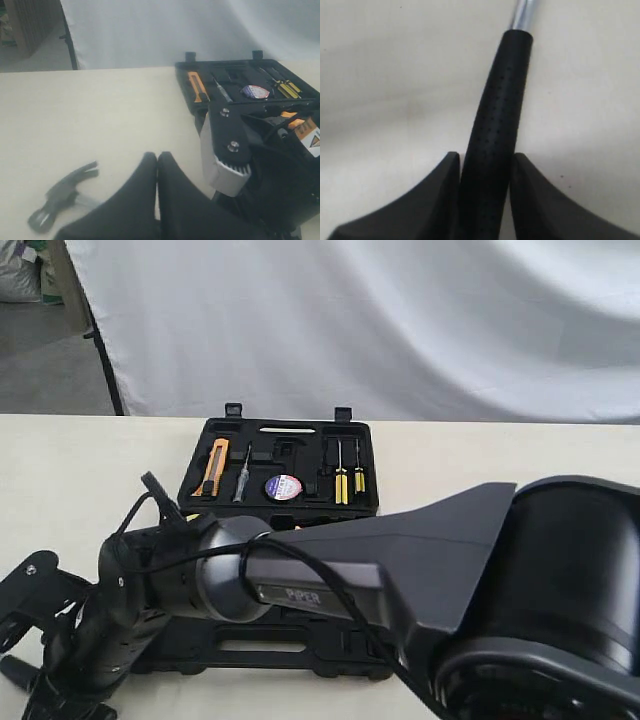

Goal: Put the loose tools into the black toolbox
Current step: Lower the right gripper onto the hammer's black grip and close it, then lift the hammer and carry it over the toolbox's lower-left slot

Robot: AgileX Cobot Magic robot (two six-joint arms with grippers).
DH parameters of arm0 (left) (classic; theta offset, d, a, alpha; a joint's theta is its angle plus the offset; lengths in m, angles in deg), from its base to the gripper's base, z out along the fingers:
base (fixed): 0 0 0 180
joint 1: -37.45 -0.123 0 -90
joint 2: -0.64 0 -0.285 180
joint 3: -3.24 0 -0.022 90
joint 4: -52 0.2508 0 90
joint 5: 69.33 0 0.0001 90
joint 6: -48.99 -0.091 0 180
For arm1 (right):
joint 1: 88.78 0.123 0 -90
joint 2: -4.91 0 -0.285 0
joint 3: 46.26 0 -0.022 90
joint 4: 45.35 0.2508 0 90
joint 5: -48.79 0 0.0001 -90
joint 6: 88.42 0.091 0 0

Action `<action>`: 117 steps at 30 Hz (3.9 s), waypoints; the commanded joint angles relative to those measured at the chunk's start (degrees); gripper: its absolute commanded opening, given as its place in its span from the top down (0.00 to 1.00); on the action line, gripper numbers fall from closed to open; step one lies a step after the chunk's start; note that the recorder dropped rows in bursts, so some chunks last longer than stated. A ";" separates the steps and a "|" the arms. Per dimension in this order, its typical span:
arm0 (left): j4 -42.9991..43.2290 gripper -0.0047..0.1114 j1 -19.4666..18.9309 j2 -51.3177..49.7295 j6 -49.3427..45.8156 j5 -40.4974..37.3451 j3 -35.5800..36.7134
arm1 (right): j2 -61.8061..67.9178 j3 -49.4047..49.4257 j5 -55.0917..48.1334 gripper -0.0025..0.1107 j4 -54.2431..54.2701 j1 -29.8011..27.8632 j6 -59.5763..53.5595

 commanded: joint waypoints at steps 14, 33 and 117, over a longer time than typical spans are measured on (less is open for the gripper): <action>-0.15 0.96 0.40 0.06 0.06 0.15 0.19 | -4.19 0.32 -18.61 0.98 -1.98 -0.11 3.73; -0.15 0.96 0.40 0.06 0.06 0.15 0.19 | -10.01 7.35 -27.97 0.98 -8.42 -1.86 6.74; -0.15 0.96 0.40 0.06 0.06 0.15 0.19 | -14.88 23.60 -13.04 0.98 -8.08 -4.09 -15.95</action>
